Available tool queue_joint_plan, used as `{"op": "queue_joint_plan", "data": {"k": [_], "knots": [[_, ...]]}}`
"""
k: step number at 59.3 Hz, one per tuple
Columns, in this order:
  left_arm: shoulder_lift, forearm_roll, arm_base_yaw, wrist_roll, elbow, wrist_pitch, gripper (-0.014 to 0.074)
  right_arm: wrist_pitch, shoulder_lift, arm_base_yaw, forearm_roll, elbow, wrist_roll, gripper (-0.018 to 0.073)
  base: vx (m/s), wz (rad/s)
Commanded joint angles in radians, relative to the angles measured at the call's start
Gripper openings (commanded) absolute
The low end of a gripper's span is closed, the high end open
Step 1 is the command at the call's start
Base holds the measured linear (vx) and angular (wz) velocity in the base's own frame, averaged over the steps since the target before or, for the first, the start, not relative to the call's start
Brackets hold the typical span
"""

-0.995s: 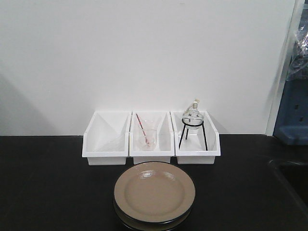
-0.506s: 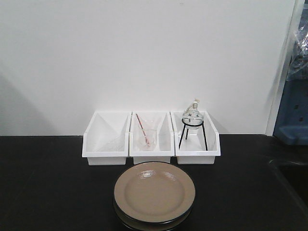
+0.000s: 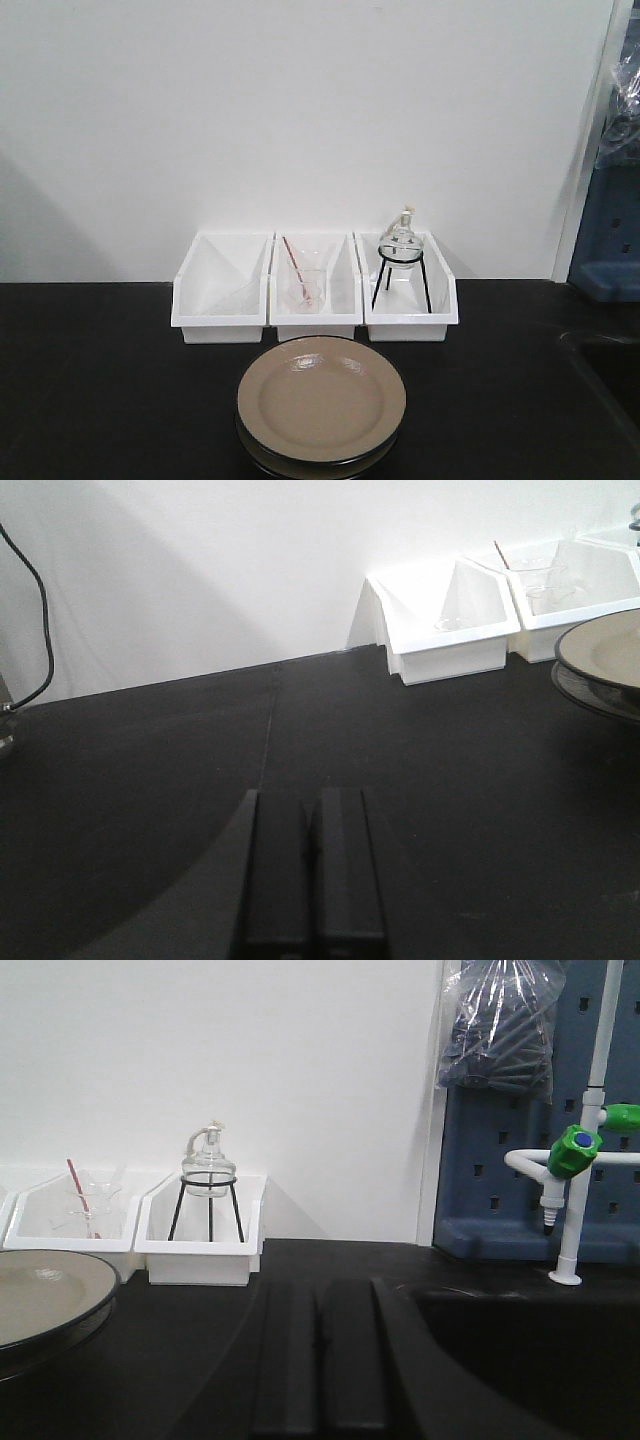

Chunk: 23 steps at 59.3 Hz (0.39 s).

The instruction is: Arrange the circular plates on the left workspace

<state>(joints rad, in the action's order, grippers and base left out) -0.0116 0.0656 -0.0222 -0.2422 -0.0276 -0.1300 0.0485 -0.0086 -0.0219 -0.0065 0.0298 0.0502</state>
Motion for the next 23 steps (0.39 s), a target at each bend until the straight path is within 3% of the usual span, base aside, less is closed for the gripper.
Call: {"op": "queue_joint_plan", "data": {"k": [1, 23], "knots": [[-0.014, 0.003, 0.004, 0.011, -0.011, 0.077, 0.0002, 0.086, -0.012, -0.005, -0.010, 0.006, 0.007, 0.0000, 0.00, 0.00], [-0.014, 0.003, 0.004, 0.011, -0.011, 0.077, 0.0002, 0.086, -0.012, -0.005, -0.010, 0.006, 0.007, 0.0000, 0.00, 0.00]]}}
